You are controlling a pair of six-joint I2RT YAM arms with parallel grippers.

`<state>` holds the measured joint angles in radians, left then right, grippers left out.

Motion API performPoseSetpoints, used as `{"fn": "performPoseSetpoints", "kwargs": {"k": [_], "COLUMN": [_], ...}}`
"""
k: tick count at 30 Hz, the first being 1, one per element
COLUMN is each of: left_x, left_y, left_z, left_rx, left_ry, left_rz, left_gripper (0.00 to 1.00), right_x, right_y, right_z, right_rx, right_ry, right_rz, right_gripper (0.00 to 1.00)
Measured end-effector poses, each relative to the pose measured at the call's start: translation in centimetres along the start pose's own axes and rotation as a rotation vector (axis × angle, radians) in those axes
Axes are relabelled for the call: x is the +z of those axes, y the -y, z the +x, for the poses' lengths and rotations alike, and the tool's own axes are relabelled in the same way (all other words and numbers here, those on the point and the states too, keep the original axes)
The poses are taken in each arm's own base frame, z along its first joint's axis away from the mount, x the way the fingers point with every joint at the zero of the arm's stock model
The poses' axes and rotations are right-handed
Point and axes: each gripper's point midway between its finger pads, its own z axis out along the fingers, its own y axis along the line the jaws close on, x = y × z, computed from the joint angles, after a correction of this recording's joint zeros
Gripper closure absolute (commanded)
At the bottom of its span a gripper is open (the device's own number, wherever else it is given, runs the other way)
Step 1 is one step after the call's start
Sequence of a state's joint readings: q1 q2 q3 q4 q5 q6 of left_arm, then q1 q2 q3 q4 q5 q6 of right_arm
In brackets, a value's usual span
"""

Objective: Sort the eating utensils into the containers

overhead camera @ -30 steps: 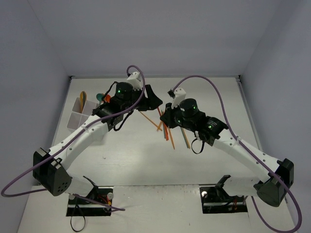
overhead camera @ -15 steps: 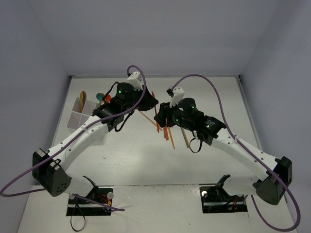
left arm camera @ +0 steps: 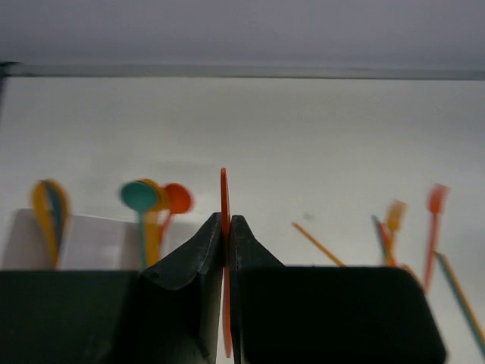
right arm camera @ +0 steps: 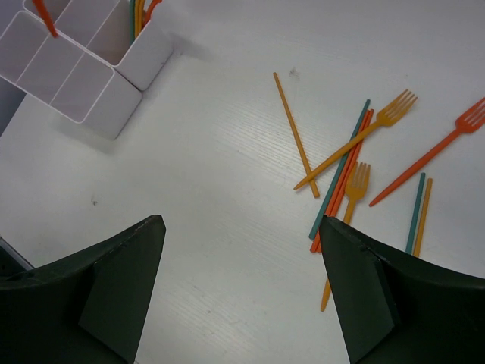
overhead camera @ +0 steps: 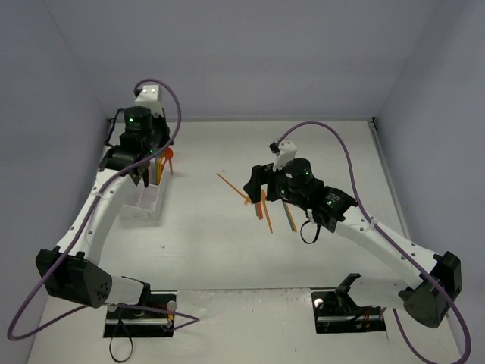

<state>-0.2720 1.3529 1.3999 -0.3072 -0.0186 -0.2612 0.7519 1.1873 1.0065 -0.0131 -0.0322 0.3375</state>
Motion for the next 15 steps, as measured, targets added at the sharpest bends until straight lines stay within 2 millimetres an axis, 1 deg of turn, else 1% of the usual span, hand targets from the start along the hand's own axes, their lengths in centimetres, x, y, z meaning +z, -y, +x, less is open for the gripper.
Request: {"fn": "performPoseSetpoints", "kwargs": {"k": [2,4,6,10,15], "left_x": [0.3,0.7,1.2,3.0,5.9], "left_y": [-4.0,-7.2,-9.7,-13.3,-17.2], "left_z": [-1.2,-2.3,-3.0,-2.8,-0.8], "left_rx": [0.05,0.097,0.146,0.214,0.252], "left_ry": [0.021,0.037,0.041,0.021,-0.037], "left_rz": [-0.104,-0.19,-0.266,-0.356,-0.425], "left_gripper": [1.0,1.0,1.0,1.0,1.0], "right_x": [-0.2,-0.2,-0.3,-0.6,-1.1], "right_y": [0.7,1.1,1.5,2.5,3.9], "right_z": [0.3,0.6,0.7,0.7,0.4], "right_rx": [0.005,0.007,0.01,0.011,0.012], "right_ry": [-0.002,-0.01,-0.013,-0.009,0.001], "right_rz": [0.015,0.026,0.036,0.057,0.089], "right_gripper": [0.2,0.19,0.19,0.19,0.2]}}
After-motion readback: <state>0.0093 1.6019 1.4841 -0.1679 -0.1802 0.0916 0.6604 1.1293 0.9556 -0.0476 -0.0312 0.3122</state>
